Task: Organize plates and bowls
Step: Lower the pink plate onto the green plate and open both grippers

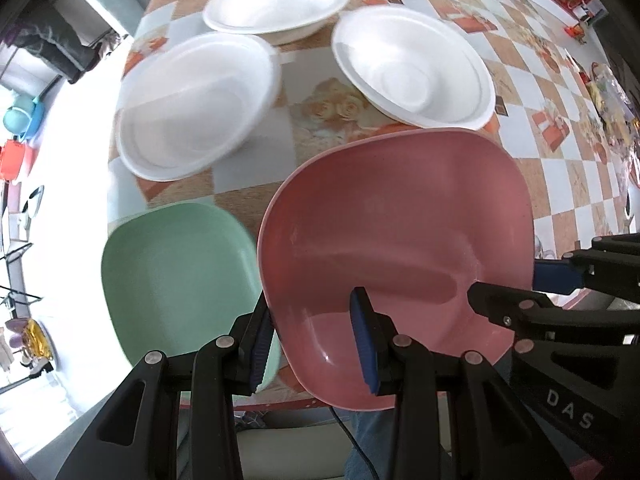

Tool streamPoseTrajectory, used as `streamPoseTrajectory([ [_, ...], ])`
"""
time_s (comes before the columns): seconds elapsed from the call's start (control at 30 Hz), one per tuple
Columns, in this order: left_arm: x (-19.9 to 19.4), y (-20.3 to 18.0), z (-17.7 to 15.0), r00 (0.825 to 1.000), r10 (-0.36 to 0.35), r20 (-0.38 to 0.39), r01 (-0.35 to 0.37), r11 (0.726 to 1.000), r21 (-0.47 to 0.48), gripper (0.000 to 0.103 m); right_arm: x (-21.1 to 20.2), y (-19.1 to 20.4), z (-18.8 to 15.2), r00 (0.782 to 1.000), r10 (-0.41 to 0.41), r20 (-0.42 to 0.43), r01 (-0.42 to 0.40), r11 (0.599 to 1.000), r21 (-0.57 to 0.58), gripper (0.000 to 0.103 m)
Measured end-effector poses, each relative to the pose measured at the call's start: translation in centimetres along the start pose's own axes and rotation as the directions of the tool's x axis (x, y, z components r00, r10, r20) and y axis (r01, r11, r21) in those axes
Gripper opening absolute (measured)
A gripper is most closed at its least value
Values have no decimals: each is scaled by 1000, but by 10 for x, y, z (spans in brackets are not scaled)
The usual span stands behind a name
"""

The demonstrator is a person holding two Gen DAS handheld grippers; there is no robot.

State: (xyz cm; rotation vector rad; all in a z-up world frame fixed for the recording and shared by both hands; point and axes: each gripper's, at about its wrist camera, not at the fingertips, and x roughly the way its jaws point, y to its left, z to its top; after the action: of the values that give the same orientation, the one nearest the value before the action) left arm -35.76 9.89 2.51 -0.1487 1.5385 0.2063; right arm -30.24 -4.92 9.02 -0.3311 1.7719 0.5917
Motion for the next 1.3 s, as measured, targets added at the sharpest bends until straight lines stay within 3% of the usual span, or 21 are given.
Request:
streamPoseTrajectory([
  [0.57,-27,61,-21,998,44,33,-39,990,-139,40,-14,64,7,1000,6,28,-2,990,-138,31],
  [0.97,-30,111,-39,995,102,18,-96,971,-217,41,10,113,7,998,51,-44,-59,981,-184,31],
  [1.3,-21,125,-45,994,105,7,-100,964,-244,41,28,120,19,993,71,-99,-86,983,-161,31],
])
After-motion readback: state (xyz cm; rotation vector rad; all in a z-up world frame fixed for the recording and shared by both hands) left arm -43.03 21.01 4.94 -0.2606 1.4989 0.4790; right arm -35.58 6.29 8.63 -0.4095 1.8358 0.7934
